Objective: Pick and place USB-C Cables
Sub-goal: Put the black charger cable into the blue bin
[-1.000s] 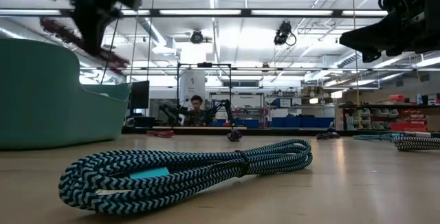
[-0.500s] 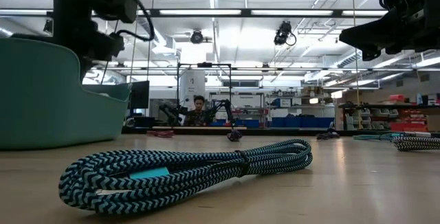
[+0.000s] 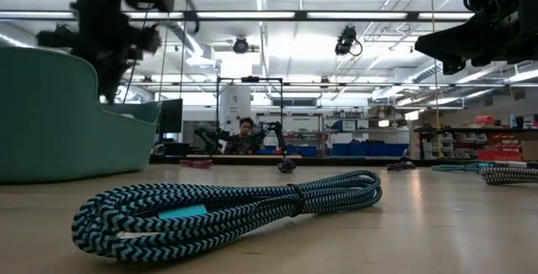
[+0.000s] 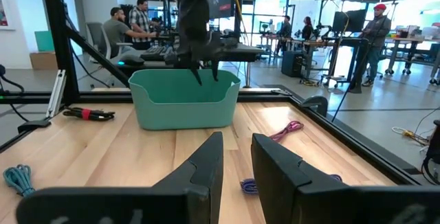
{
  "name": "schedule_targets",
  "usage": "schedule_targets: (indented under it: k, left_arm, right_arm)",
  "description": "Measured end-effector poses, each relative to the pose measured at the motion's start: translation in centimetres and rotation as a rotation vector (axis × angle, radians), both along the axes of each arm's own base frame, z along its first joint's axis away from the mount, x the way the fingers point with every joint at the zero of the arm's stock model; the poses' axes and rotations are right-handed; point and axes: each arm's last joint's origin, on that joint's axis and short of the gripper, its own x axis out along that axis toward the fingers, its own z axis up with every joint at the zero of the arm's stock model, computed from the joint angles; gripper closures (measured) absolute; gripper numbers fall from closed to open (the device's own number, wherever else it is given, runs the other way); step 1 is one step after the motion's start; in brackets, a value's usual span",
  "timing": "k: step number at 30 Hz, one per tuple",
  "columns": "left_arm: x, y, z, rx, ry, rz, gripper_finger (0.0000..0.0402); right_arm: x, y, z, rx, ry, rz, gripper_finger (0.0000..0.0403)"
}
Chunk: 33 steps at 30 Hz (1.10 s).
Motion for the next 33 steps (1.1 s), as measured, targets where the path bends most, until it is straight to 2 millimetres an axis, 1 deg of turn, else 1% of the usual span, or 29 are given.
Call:
schedule_targets:
  k: [4, 8, 10, 14, 16, 20, 24, 26, 28, 30, 33]
  left_arm:
    - [1.6, 0.1, 3.9, 0.009, -0.199, 0.084, 0.0206]
    - [3.6, 0.1, 7.4, -0.013, -0.491, 0.182, 0.0217]
    - [4.7, -0.1, 8.8, -0.030, -0.642, 0.199, 0.0223]
    - [6.6, -0.9, 10.4, -0.080, -0.922, 0.197, 0.0233]
    - [7.4, -1.4, 10.6, -0.117, -1.048, 0.199, 0.0236]
    - [8.4, -2.5, 10.4, -0.201, -1.236, 0.215, 0.0241]
    - [8.8, -3.3, 9.3, -0.282, -1.328, 0.252, 0.0241]
    - [8.8, -3.9, 8.9, -0.300, -1.318, 0.245, 0.0242]
    - [8.8, -4.9, 8.7, -0.309, -1.272, 0.214, 0.0242]
    - [8.6, -6.4, 8.7, -0.330, -1.216, 0.170, 0.0242]
    - [8.1, -9.0, 9.2, -0.376, -1.141, 0.098, 0.0242]
  right_arm:
    - [0.0, 0.0, 0.0, 0.000, 0.000, 0.000, 0.0321]
    - [0.0, 0.0, 0.0, 0.000, 0.000, 0.000, 0.0321]
    - [0.0, 0.0, 0.0, 0.000, 0.000, 0.000, 0.0321]
    - [0.0, 0.0, 0.0, 0.000, 0.000, 0.000, 0.0321]
    - [0.0, 0.0, 0.0, 0.000, 0.000, 0.000, 0.0321]
    - [0.0, 0.0, 0.0, 0.000, 0.000, 0.000, 0.0321]
    - [0.0, 0.0, 0.0, -0.001, 0.000, -0.002, 0.0321]
    - [0.0, 0.0, 0.0, 0.000, 0.000, -0.005, 0.0321]
    - [0.0, 0.0, 0.0, 0.000, 0.000, -0.005, 0.0321]
    - [0.0, 0.0, 0.0, 0.000, 0.000, -0.006, 0.0321]
    - [0.0, 0.0, 0.1, 0.000, -0.007, -0.006, 0.0321]
